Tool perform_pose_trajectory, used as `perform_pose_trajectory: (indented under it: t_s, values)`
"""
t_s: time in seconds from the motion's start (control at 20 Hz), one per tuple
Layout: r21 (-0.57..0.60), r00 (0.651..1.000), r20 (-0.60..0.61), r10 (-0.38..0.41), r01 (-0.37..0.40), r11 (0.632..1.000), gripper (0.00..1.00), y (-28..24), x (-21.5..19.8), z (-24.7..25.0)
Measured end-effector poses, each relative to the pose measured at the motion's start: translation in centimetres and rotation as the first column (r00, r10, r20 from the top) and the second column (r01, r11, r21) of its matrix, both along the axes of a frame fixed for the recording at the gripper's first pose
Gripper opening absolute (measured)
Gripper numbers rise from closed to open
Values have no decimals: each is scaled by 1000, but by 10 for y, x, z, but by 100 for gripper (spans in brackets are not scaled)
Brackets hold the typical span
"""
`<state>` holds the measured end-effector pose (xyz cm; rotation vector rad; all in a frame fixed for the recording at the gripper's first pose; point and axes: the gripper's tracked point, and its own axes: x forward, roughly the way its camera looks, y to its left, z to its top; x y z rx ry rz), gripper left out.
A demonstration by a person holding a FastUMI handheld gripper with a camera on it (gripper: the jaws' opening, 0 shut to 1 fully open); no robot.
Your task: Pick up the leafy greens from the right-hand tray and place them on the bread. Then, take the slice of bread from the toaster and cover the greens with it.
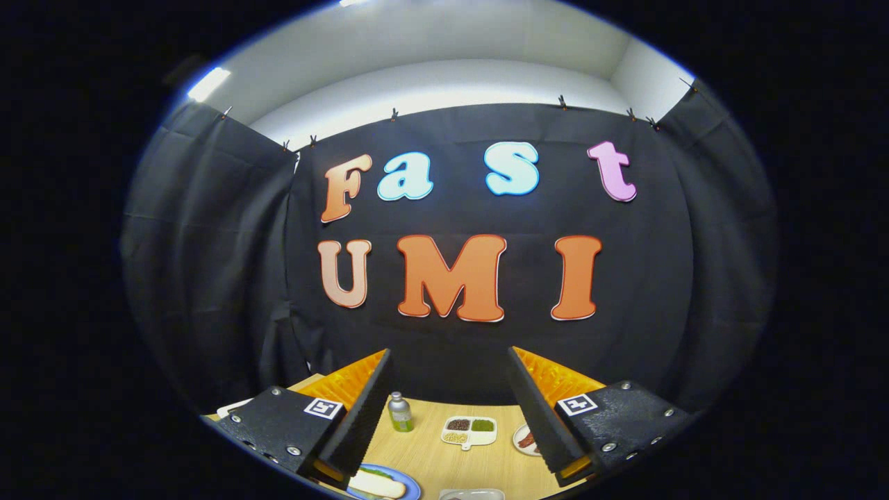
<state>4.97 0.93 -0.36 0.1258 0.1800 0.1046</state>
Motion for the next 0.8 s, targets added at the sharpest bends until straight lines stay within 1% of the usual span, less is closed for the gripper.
perform_pose_trajectory:
  t_s: [0.15,0.25,0.55,0.8]
  values:
    - [-11,998,64,-27,27,1000,97,-10,-1,21]
    - [-20,996,84,-42,44,999,97,-14,-5,29]
    - [-38,992,110,-69,74,997,97,-23,-11,35]
    - [-42,992,102,-73,77,996,97,-25,-9,33]
